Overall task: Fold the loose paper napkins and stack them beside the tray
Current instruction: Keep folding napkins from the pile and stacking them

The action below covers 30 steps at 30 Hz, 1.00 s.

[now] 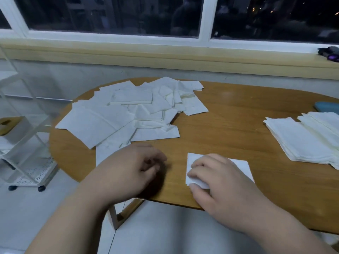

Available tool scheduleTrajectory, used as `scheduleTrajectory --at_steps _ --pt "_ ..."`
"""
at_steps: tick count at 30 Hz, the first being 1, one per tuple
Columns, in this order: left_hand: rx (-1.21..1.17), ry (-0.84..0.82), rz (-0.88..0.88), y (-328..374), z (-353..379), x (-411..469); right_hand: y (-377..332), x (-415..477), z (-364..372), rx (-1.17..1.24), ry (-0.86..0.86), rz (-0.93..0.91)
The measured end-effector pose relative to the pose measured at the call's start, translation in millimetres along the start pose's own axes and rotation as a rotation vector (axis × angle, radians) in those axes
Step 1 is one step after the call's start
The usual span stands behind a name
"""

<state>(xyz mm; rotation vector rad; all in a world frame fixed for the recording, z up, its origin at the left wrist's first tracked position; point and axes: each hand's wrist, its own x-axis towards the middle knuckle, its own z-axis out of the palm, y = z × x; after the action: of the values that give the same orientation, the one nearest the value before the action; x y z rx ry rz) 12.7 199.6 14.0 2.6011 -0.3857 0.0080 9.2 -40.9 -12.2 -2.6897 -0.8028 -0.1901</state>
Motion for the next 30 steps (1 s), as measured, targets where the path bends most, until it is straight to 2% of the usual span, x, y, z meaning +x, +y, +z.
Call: scheduleTrajectory --at_steps 5,11,17,21,23,26,28,30 --pt "-0.055 0.103 -0.18 -39 -25 -19 -68 47 19 -0.003 -0.161 -0.192" --pt "-0.103 0.18 -0.272 -62 -37 -32 -111 80 39 -0.085 -0.21 -0.276" --pt "-0.089 0.124 -0.253 -60 -38 -30 -90 45 46 -0.152 -0.067 -0.231" --pt "-0.163 0.064 -0.147 -48 -36 -27 -69 20 33 -0.115 0.063 -0.247" --pt "-0.219 0.006 -0.057 -35 -35 -27 -60 10 19 -0.007 0.131 -0.137" --pt "-0.326 -0.038 0.038 -12 -32 -26 -54 0 -15 0.34 0.194 0.219" --pt "-0.345 -0.03 0.028 1 -25 -20 -42 -6 -33 0.544 0.224 0.38" --pt "-0.348 0.029 -0.028 14 -15 -10 -27 -11 -44 0.641 0.246 0.45"
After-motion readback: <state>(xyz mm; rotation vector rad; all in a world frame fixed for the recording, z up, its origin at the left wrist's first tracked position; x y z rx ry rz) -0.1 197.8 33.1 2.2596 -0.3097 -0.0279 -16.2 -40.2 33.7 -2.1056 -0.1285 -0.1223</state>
